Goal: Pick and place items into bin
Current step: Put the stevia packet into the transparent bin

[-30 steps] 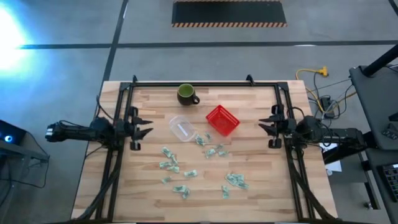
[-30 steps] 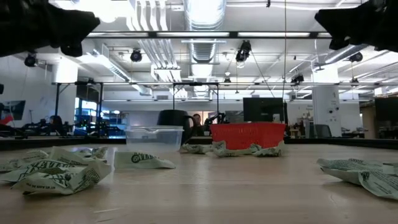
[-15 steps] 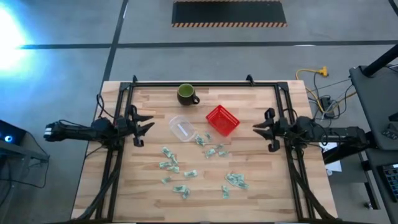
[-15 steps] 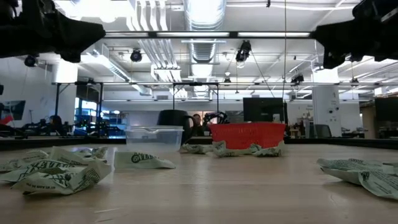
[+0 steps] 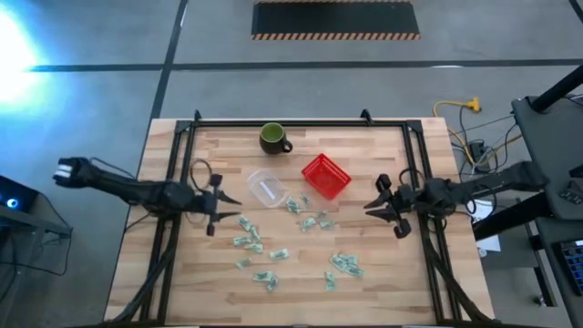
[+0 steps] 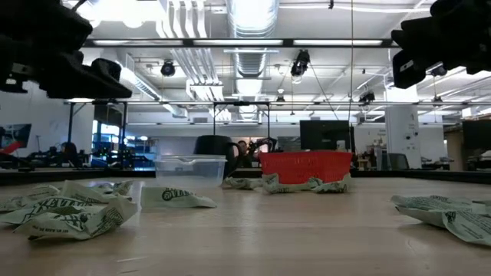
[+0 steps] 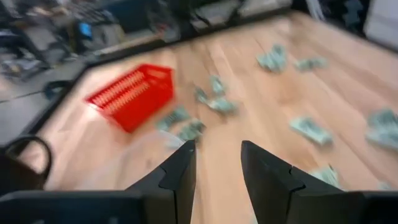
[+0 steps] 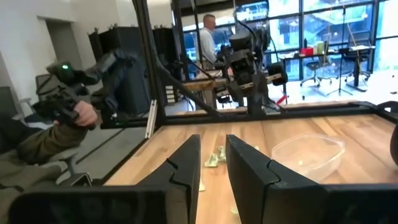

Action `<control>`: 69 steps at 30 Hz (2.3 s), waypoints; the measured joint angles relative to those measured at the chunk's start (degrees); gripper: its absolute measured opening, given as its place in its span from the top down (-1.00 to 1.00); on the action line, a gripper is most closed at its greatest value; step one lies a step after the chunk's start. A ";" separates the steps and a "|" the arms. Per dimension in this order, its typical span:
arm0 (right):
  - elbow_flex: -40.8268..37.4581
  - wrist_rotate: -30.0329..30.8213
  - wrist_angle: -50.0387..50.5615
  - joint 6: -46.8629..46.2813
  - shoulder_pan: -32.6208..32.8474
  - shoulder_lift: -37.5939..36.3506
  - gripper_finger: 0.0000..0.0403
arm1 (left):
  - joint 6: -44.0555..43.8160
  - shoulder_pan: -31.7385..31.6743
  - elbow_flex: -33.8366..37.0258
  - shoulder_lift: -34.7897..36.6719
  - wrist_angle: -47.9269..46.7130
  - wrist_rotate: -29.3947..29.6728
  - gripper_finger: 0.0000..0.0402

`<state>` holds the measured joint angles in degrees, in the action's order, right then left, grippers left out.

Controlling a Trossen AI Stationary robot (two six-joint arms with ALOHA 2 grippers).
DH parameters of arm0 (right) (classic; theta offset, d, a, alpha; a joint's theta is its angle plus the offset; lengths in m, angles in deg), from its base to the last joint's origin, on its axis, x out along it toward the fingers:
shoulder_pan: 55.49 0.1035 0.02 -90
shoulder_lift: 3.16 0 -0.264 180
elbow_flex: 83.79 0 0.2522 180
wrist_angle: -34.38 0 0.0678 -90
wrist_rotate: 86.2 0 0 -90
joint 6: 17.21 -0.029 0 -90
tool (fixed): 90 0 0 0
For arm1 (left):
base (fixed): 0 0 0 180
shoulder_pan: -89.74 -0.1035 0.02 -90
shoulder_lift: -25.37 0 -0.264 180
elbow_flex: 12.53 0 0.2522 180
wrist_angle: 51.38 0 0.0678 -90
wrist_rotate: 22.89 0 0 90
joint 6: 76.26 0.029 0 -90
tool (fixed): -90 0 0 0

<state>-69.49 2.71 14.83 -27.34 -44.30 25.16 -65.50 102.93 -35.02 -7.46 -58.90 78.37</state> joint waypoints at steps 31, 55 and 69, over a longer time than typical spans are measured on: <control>15.03 -4.68 -5.89 5.72 0.95 33.30 0.66 | -19.68 8.47 -18.94 -35.02 -26.47 11.42 0.45; 25.15 -16.95 -2.74 7.44 0.95 43.36 0.66 | -17.84 2.38 -12.45 -37.69 -14.74 3.13 0.45; 25.11 -16.93 -2.70 7.12 0.95 43.36 0.66 | -17.86 1.79 -11.69 -38.21 -13.22 0.51 0.77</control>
<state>-44.38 -14.22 12.13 -20.21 -43.35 68.52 -83.36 104.73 -46.71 -45.67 -72.12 78.89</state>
